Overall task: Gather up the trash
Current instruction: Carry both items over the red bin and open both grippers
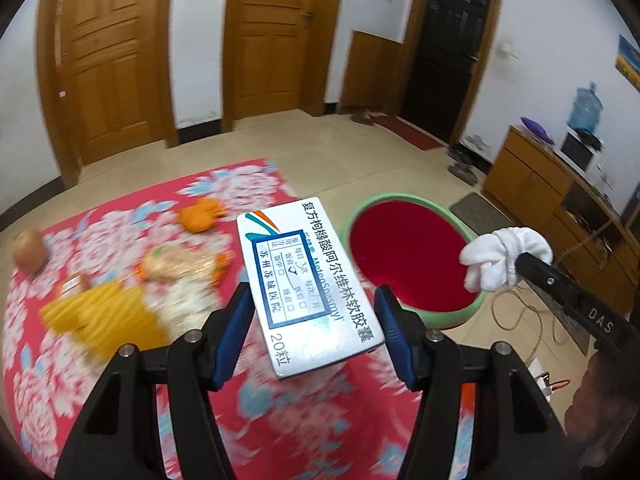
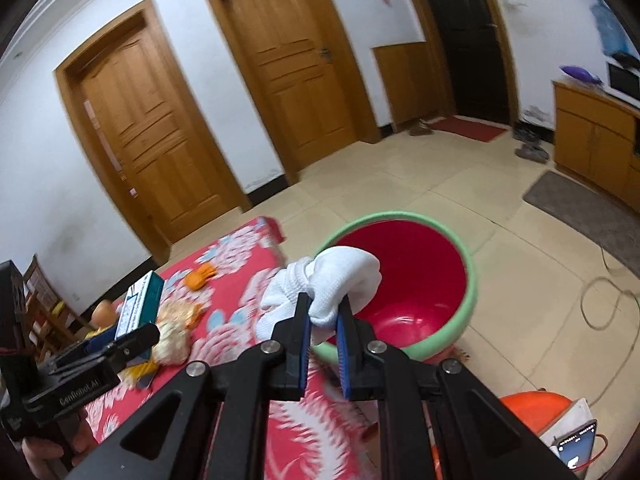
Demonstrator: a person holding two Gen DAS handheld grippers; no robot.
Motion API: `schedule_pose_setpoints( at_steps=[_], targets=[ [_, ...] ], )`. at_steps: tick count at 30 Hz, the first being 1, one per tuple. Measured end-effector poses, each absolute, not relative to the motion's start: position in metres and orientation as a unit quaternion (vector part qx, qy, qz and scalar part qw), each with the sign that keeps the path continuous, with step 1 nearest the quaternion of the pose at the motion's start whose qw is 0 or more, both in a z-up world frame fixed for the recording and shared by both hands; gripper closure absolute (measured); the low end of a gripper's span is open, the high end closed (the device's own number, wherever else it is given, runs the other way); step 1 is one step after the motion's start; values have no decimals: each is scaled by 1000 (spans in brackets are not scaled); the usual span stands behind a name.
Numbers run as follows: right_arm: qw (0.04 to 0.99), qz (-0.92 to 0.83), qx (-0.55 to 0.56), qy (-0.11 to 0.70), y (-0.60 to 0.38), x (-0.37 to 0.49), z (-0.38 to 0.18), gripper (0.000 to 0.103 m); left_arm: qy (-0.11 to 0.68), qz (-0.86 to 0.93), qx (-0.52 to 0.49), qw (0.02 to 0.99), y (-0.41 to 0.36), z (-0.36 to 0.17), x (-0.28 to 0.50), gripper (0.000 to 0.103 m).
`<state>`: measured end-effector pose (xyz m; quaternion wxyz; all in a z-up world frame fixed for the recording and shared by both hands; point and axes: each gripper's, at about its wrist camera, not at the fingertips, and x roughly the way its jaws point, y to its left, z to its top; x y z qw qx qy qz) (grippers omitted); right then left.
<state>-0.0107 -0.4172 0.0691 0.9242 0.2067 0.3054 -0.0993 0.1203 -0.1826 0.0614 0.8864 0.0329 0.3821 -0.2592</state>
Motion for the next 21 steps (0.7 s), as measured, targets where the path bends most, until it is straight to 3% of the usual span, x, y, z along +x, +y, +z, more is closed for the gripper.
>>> schedule_pose_setpoints(
  at_steps=[11, 21],
  targets=[
    [888, -172, 259, 340, -465, 17, 32, 89, 410, -307, 68, 856, -264, 27, 149, 41],
    [873, -190, 280, 352, -478, 33, 11, 85, 432, -311, 87, 842, -291, -2, 170, 41]
  ],
)
